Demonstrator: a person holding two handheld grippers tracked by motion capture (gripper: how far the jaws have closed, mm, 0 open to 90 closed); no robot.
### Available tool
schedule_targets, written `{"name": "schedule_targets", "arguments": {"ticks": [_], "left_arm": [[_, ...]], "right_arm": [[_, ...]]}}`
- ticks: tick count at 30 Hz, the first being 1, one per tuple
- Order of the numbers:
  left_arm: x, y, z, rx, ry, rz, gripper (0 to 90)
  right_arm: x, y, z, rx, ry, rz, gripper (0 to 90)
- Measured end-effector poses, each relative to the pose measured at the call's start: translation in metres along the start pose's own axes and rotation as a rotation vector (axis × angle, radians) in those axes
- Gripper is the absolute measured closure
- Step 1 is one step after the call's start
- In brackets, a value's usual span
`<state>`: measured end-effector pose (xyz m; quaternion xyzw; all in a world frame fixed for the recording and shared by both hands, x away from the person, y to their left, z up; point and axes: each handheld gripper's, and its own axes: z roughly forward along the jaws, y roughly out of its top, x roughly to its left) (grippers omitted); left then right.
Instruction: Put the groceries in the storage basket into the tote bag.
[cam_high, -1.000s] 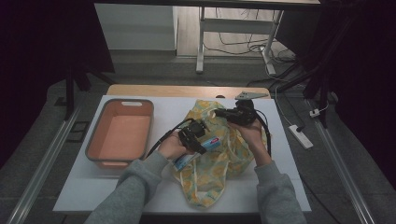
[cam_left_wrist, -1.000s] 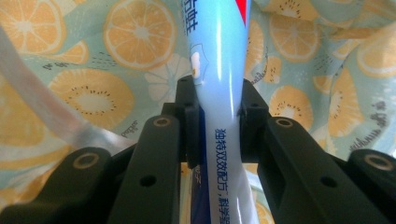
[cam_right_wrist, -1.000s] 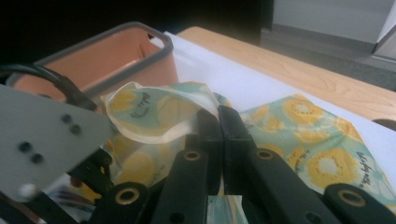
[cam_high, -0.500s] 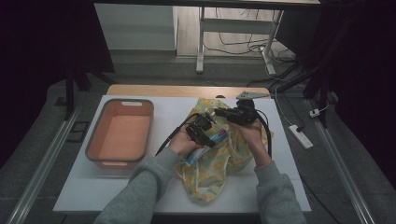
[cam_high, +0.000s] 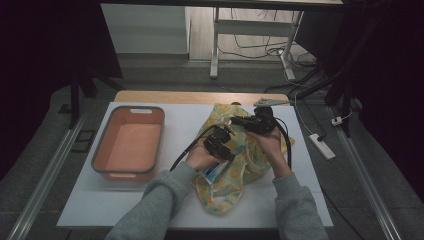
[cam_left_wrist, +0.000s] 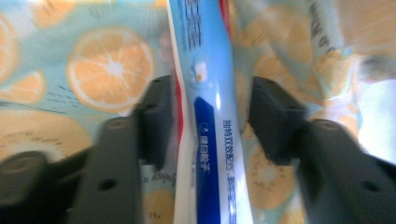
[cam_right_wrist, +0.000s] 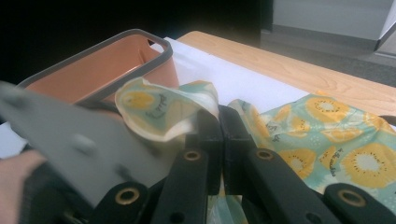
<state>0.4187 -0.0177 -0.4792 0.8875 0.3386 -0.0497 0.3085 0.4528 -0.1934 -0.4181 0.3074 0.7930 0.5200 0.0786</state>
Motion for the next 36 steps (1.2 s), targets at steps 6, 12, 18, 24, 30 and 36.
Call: {"name": "schedule_targets", "arguments": {"ticks": [6,12,18,24,30,36], "left_arm": [[-0.003,-0.013,-0.033,-0.061,0.019,0.074,39.7],[-0.006,-0.036,-0.068,-0.126,0.046,0.116,39.1],[0.003,-0.058,-0.102,-0.165,0.059,0.117,39.0],[0.022,-0.075,-0.118,-0.164,0.069,0.093,39.0],[0.036,-0.08,-0.123,-0.164,0.064,0.067,38.9],[0.043,-0.082,-0.123,-0.165,0.051,0.05,37.9]], "right_arm": [[0.0,0.0,-0.001,0.001,-0.003,0.001,88.5],[0.001,-0.003,0.002,0.023,-0.001,-0.002,88.4],[0.003,-0.009,0.003,0.048,-0.008,0.001,88.3],[0.003,-0.019,-0.003,0.082,-0.033,0.01,88.3],[0.005,-0.03,-0.001,0.12,-0.047,0.011,86.3],[0.012,-0.033,-0.012,0.071,-0.058,-0.018,46.7]]}}
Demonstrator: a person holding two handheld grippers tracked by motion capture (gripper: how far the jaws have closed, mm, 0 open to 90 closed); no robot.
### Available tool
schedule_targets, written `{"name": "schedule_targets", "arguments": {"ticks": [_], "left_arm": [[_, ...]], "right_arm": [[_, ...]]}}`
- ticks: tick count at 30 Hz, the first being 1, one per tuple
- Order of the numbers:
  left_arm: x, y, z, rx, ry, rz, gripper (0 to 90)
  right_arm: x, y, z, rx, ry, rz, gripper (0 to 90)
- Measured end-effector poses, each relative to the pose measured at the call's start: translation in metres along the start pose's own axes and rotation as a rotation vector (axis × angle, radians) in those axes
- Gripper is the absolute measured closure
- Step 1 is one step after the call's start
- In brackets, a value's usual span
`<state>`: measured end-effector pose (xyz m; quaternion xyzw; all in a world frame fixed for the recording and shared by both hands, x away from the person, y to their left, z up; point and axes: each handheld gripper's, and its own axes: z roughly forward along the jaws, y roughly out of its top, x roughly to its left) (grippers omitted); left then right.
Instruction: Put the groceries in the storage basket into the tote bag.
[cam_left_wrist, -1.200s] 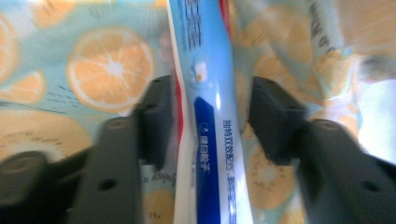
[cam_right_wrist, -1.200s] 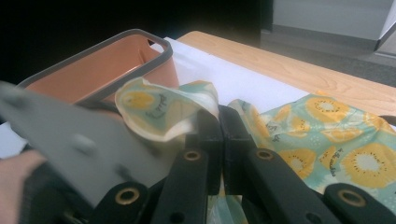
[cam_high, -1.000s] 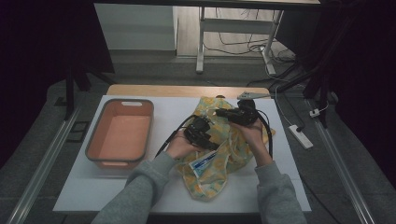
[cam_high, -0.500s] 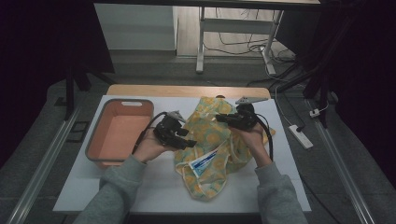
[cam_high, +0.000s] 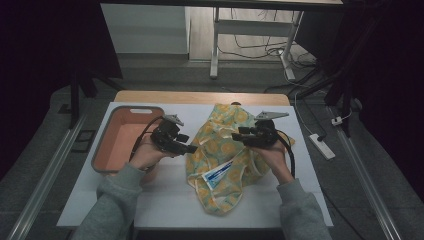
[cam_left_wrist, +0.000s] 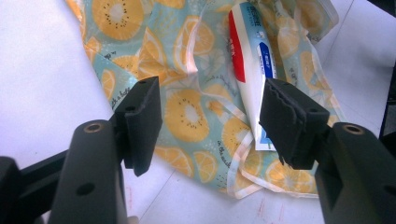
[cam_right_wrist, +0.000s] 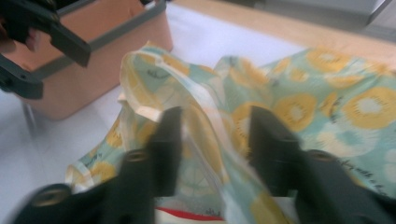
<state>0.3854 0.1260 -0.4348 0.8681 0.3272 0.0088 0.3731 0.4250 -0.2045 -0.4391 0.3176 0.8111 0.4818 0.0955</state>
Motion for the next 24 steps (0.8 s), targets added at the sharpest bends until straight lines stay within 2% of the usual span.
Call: {"name": "schedule_targets", "arguments": {"ticks": [3,6,9,11,15,17,19,21,24], "left_arm": [[0.001,0.0,0.002,0.014,0.012,-0.005,35.9],[-0.002,0.0,0.005,0.027,0.032,-0.008,32.5],[-0.004,0.0,0.009,0.042,0.061,-0.006,29.6],[-0.006,0.0,0.013,0.045,0.078,-0.007,28.3],[-0.008,0.003,0.025,0.07,0.139,-0.006,26.8],[-0.008,0.004,0.031,0.083,0.14,-0.013,26.3],[-0.008,0.007,0.037,0.089,0.159,-0.02,26.3],[-0.008,0.011,0.041,0.077,0.172,-0.027,26.3],[-0.004,0.015,0.049,0.063,0.177,-0.059,26.5]], "right_arm": [[0.006,0.003,-0.013,-0.043,-0.005,-0.022,39.0],[0.013,0.004,-0.027,-0.076,0.009,-0.03,36.1],[0.022,-0.001,-0.045,-0.089,-0.014,-0.042,34.3],[0.026,-0.008,-0.056,-0.087,-0.02,-0.04,34.3],[0.031,-0.028,-0.073,-0.06,-0.039,-0.036,34.3],[0.031,-0.039,-0.08,-0.047,-0.052,-0.032,34.4],[0.03,-0.047,-0.084,-0.04,-0.059,-0.016,34.9],[0.029,-0.054,-0.086,-0.031,-0.065,-0.01,35.1],[0.029,-0.062,-0.09,-0.02,-0.071,-0.006,35.1]]}}
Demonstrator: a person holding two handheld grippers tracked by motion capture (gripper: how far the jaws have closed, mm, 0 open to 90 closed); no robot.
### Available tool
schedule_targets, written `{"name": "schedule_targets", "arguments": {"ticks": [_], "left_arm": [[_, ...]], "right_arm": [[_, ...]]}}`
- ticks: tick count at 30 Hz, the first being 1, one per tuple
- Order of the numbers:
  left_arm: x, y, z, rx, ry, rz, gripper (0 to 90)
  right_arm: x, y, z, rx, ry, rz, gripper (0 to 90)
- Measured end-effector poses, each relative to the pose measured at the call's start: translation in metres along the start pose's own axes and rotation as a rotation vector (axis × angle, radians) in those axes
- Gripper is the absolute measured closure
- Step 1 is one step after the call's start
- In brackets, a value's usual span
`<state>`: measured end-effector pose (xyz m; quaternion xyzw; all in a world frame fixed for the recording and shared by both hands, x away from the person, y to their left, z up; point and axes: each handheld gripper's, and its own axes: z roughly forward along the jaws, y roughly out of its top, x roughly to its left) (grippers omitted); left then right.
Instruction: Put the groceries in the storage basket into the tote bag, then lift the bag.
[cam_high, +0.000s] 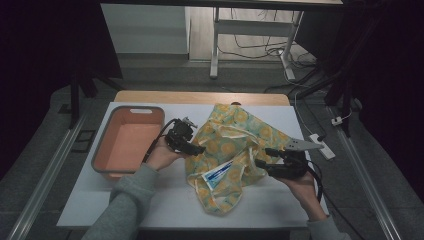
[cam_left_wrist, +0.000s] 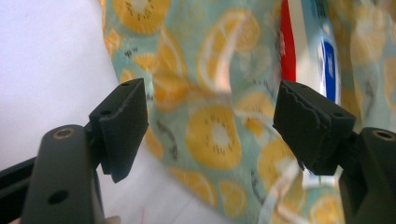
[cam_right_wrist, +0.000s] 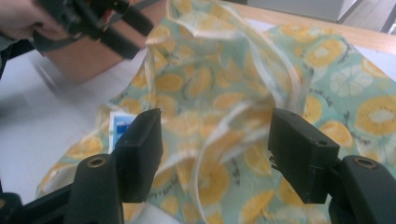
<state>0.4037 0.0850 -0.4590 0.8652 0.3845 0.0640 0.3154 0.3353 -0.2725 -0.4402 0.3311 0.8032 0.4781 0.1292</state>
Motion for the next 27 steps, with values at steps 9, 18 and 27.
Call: {"name": "schedule_targets", "arguments": {"ticks": [9,18,27], "left_arm": [[0.002,0.004,0.023,0.058,0.017,-0.017,33.0],[0.007,0.0,0.028,0.109,0.001,-0.031,63.4],[0.005,-0.008,0.02,0.149,-0.041,-0.021,83.1]], "right_arm": [[-0.008,-0.021,-0.008,0.032,-0.051,0.02,35.3],[0.004,-0.034,0.015,0.138,-0.035,-0.021,34.3],[0.034,-0.042,0.039,0.241,-0.073,-0.161,34.5]]}}
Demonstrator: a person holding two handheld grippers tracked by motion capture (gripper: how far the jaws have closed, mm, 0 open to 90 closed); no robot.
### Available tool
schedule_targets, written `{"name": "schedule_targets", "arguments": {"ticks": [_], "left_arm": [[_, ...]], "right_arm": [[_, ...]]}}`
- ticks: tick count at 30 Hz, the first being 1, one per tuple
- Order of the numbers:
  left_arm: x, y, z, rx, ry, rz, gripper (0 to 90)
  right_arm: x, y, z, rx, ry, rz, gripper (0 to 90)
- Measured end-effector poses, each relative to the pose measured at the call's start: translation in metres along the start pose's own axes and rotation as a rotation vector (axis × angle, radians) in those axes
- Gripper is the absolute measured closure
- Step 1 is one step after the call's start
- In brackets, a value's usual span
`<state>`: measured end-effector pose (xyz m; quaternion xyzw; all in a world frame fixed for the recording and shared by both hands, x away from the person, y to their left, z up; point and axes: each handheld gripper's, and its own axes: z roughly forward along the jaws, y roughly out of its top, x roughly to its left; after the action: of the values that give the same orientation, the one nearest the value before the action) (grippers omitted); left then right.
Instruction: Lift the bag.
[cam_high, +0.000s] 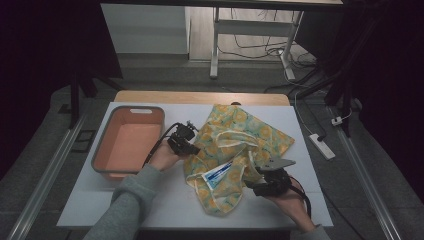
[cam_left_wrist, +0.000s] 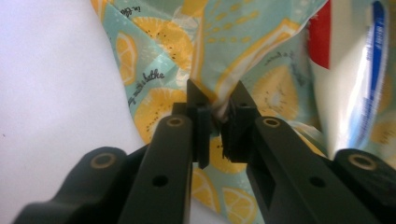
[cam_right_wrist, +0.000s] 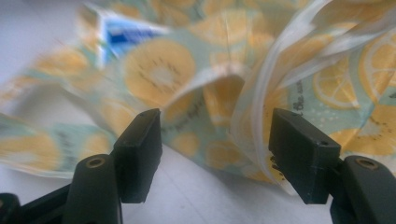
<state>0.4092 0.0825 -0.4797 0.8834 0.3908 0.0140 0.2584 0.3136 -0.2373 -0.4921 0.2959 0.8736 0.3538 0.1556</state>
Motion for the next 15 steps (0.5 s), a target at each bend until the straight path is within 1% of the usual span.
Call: {"name": "schedule_targets", "arguments": {"ticks": [3,5,6,7,8,11,12,15], "left_arm": [[-0.005,-0.001,-0.007,-0.003,-0.013,0.018,84.5],[-0.005,-0.003,-0.011,-0.006,-0.037,0.02,85.0],[-0.005,-0.004,-0.013,-0.006,-0.048,0.021,85.1],[-0.004,-0.005,-0.014,-0.007,-0.056,0.022,85.3],[-0.003,-0.006,-0.016,-0.01,-0.06,0.018,85.5],[0.001,-0.009,-0.021,-0.017,-0.073,0.011,85.8],[0.002,-0.01,-0.023,-0.019,-0.081,0.009,85.9],[0.005,-0.014,-0.027,-0.018,-0.093,0.009,86.4]], "right_arm": [[-0.003,-0.005,0.012,0.044,-0.02,0.006,36.2],[-0.005,-0.008,0.02,0.062,-0.041,-0.006,40.6],[-0.006,-0.008,0.023,0.06,-0.041,-0.006,43.6],[-0.006,-0.007,0.025,0.058,-0.039,-0.006,48.3],[-0.005,-0.006,0.028,0.056,-0.036,-0.018,52.8],[-0.001,-0.004,0.036,0.062,-0.046,-0.078,68.3],[-0.001,-0.004,0.037,0.054,-0.036,-0.078,73.2],[0.001,-0.003,0.038,0.056,-0.025,-0.096,85.8]]}}
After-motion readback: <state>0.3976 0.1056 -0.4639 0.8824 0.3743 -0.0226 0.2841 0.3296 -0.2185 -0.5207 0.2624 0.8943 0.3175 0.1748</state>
